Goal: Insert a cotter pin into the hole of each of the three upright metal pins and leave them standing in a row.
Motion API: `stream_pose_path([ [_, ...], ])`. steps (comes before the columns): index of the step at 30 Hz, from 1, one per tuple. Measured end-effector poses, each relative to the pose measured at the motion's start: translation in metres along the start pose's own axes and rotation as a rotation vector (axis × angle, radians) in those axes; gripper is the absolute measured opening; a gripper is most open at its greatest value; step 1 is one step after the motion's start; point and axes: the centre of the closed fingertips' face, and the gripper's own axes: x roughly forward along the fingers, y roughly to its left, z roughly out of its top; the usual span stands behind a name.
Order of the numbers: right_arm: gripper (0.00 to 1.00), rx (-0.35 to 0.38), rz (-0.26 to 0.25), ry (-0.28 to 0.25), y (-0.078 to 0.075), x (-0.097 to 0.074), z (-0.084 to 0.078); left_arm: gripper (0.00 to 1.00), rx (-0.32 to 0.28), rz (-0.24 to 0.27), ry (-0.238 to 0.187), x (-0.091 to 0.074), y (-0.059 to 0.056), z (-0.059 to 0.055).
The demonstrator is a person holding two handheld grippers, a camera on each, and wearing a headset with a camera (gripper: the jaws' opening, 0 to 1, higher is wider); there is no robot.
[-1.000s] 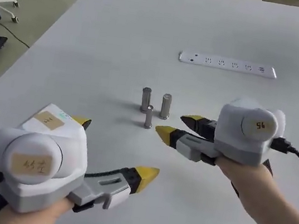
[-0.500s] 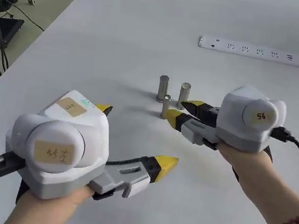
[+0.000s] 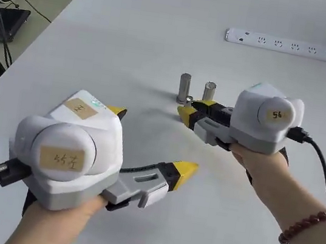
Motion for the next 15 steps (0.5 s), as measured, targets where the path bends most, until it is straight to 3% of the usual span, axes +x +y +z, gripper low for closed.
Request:
stream_pose_path([
  [15, 0.06, 0.007, -0.010, 0.015, -0.0049, 0.0037, -0.0027, 0.79, -0.013, 0.006, 0.001, -0.0034, 0.0025, -0.0018],
])
